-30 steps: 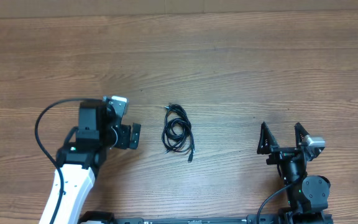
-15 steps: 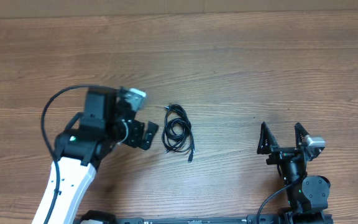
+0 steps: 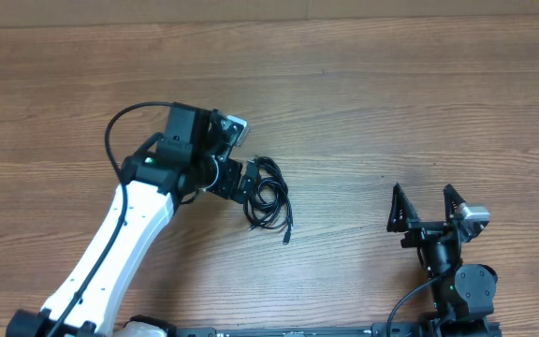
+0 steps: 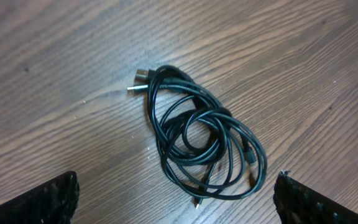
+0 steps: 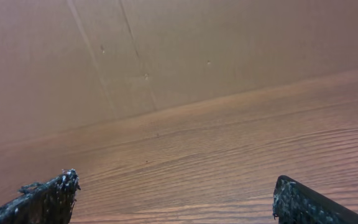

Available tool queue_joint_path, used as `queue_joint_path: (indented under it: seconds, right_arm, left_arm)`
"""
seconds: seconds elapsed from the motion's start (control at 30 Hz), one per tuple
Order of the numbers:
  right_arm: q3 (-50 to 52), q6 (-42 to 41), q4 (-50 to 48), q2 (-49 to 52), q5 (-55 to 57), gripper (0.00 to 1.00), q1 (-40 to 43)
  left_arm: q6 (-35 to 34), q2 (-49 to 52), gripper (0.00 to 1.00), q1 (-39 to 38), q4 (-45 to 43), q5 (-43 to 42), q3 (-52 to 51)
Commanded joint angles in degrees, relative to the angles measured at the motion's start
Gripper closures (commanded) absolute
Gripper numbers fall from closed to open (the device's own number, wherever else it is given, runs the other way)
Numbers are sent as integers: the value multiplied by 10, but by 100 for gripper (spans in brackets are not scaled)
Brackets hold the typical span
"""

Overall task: Untangle cables
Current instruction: 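Lower the left gripper over the black cable coil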

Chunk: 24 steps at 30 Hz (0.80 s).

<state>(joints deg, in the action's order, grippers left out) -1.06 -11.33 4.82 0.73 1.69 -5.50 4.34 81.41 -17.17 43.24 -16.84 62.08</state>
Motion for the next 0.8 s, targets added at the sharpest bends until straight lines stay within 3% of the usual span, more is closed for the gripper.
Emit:
queue_joint_path:
  seconds: [0.0,0.77]
  right_arm:
    - [6,-2,-1,-6,-3,0,0]
    - [6,-2,-1,-6,-3,0,0]
  left_arm:
    - [-14,22,0,-2,-2,-8,11]
    - [-17,55,0,-2,-22,-6,10]
